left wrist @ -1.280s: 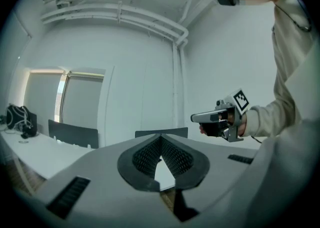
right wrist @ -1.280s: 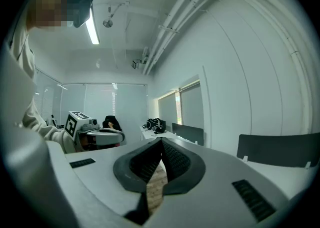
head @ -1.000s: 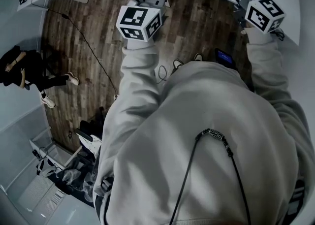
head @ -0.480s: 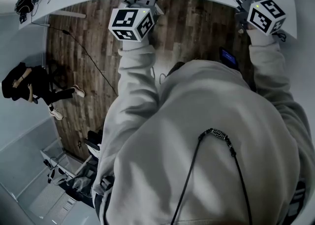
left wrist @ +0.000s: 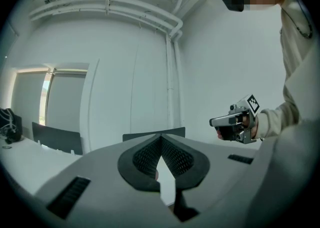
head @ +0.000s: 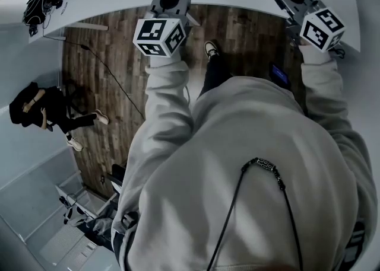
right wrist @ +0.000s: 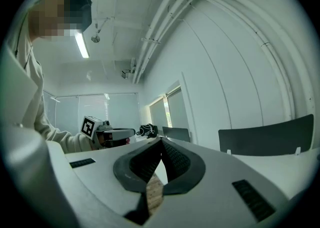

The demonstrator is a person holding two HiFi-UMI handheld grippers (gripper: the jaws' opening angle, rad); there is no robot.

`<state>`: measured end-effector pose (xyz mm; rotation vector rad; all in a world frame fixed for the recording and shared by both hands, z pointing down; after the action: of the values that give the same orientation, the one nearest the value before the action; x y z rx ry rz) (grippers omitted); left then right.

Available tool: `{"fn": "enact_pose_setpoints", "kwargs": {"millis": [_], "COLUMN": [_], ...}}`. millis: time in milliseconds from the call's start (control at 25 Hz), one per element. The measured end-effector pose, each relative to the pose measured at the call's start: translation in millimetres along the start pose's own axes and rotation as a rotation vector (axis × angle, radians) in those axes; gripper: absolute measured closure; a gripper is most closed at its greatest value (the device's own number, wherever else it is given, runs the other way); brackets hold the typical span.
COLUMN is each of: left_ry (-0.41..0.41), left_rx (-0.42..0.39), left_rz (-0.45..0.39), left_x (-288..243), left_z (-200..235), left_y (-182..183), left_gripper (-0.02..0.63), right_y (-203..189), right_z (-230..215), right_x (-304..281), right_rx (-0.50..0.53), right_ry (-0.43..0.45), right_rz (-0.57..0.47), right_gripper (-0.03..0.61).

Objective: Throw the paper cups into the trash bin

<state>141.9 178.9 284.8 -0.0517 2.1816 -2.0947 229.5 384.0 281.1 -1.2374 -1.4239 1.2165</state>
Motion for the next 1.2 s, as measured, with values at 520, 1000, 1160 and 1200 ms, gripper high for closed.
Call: {"fn": "enact_pose_setpoints", "kwargs": {"millis": [520, 1000, 1160, 1200], "left_ry": [-0.073, -0.102, -0.150, -0.143], "left_rx": [0.045, 0.021, 0.005, 0.009], "left_rz": [-0.016, 0.011, 0.013, 0.014], "left_x": [-89, -206, -235, -241], "left_z": [45, 213, 231, 237], "left_y": [-13, 0, -3, -5], "left_gripper": [0.618, 0.618, 0.618, 0.618], "right_y": [-13, 34, 33, 31], "right_z": [-73, -173, -193, -199], "right_x": [-46, -211, -238, -242], "right_rx": [-0.019, 0.024, 0.019, 0.023], "right_ry": [-0.042, -0.131, -0.143, -0.158], "right_rz": [0.056, 0.073, 0.080, 0.081], "right_gripper": [0.559, 0.558, 0.558, 0.558]}}
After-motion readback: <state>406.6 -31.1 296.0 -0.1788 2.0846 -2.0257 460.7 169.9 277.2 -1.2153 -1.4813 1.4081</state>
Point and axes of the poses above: the fingertips, and each gripper's own axes: x backward along the fingers, z to its left, y out of its top, the point moved 3 cm from there along x, backward along the fingers, and after that the axes turned 6 degrees about y, right-handed, at the moved point
